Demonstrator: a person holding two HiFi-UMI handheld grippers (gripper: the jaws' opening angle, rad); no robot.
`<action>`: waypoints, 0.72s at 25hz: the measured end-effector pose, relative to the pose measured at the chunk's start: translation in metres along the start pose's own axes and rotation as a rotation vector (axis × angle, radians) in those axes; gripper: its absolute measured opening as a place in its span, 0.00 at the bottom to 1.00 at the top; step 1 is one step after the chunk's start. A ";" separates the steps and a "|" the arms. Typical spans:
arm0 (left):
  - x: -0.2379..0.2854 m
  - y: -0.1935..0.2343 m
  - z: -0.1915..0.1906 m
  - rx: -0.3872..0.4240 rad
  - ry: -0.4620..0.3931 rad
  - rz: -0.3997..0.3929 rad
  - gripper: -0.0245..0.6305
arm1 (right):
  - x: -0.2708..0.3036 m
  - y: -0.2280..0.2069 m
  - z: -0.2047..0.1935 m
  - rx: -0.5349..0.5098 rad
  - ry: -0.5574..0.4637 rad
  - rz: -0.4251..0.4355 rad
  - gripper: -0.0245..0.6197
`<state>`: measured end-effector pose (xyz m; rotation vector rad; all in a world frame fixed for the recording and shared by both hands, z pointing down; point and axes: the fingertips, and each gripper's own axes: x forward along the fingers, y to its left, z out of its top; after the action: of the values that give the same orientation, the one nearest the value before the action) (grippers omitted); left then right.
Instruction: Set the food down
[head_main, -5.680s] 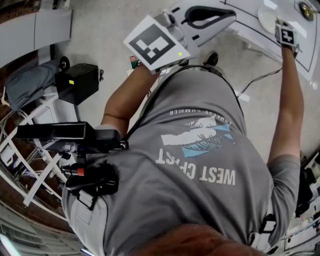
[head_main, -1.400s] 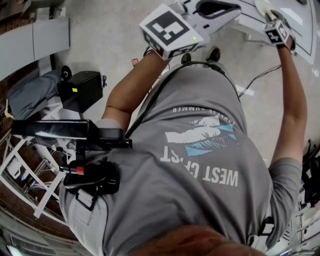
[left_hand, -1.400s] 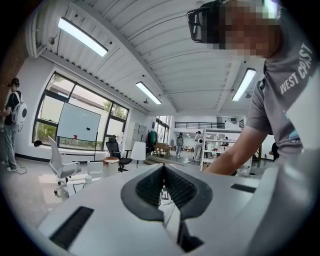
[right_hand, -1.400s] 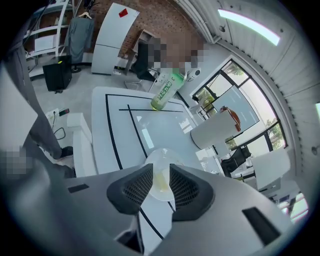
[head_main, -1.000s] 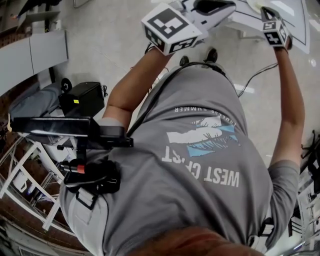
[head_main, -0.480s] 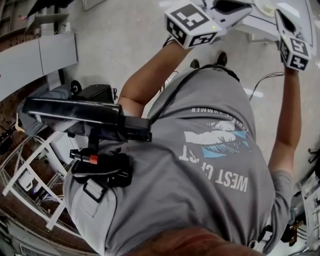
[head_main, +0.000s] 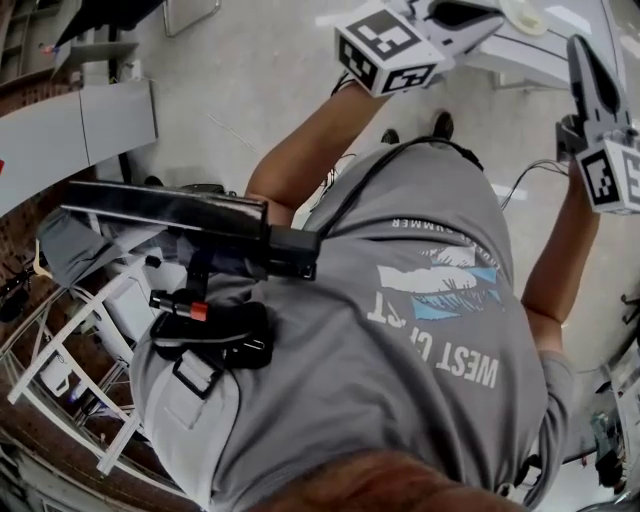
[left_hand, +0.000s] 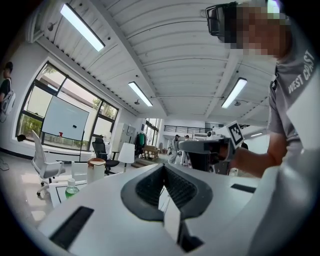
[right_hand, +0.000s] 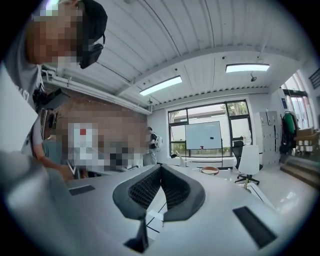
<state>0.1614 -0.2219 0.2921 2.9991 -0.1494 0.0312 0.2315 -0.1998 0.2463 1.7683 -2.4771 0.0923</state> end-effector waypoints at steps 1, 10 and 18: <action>0.000 -0.001 0.001 0.002 -0.004 -0.003 0.05 | -0.006 0.005 0.007 0.001 -0.013 0.003 0.05; -0.005 0.003 0.008 0.013 -0.032 -0.029 0.05 | -0.040 0.039 0.040 -0.022 -0.081 -0.025 0.05; -0.014 0.002 0.007 0.014 -0.044 -0.054 0.05 | -0.060 0.059 0.042 -0.001 -0.095 -0.061 0.05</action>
<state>0.1471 -0.2239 0.2853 3.0172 -0.0724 -0.0397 0.1937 -0.1286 0.1985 1.8889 -2.4835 0.0026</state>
